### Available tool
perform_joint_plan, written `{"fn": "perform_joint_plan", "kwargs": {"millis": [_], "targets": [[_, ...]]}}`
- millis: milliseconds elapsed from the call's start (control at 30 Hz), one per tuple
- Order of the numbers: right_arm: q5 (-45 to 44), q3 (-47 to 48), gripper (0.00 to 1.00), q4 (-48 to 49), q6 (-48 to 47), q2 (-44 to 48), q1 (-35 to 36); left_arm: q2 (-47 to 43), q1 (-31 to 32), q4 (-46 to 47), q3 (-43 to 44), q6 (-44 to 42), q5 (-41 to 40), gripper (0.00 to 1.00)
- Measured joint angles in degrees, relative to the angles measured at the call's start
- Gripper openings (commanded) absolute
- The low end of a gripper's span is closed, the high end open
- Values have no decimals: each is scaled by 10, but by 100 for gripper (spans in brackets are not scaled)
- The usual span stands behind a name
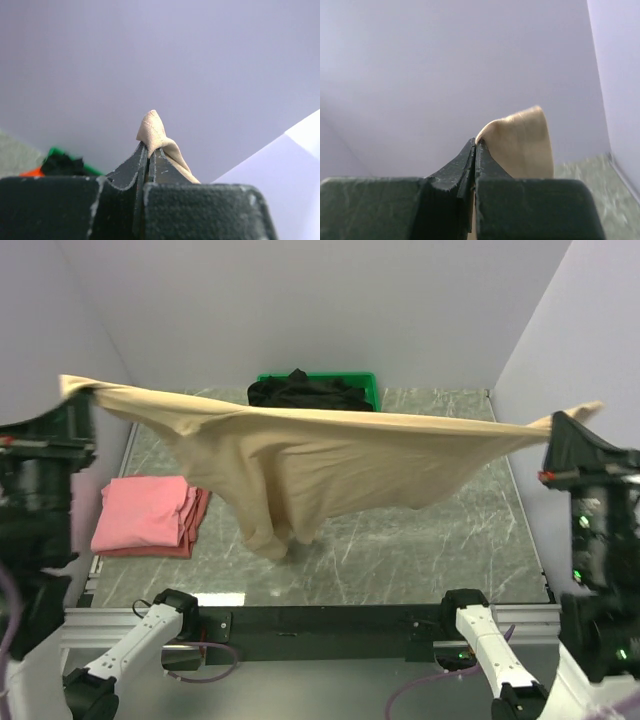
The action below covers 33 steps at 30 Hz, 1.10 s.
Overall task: Fold and stack the t-shirts
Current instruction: Flatten the tshirt out
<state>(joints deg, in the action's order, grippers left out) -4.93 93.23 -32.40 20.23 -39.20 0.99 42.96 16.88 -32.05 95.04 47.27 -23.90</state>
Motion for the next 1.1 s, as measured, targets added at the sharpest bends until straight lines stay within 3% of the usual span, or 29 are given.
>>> {"fn": "perform_joint_plan", "kwargs": {"millis": [167,333,900,1100], "targets": [[37,89,0,-7,-15,9,0,12,0,1,102,-47,-1,1],[70,128,0,-18,-23,14,0,16,0,1,133,-82,-12,1],[111,106,0,-63,-16,77,0,4,1,-30,244,-139,1,1],[111,85,0,-59,-11,90,0,-5,0,-16,245,-144,19,1]]}}
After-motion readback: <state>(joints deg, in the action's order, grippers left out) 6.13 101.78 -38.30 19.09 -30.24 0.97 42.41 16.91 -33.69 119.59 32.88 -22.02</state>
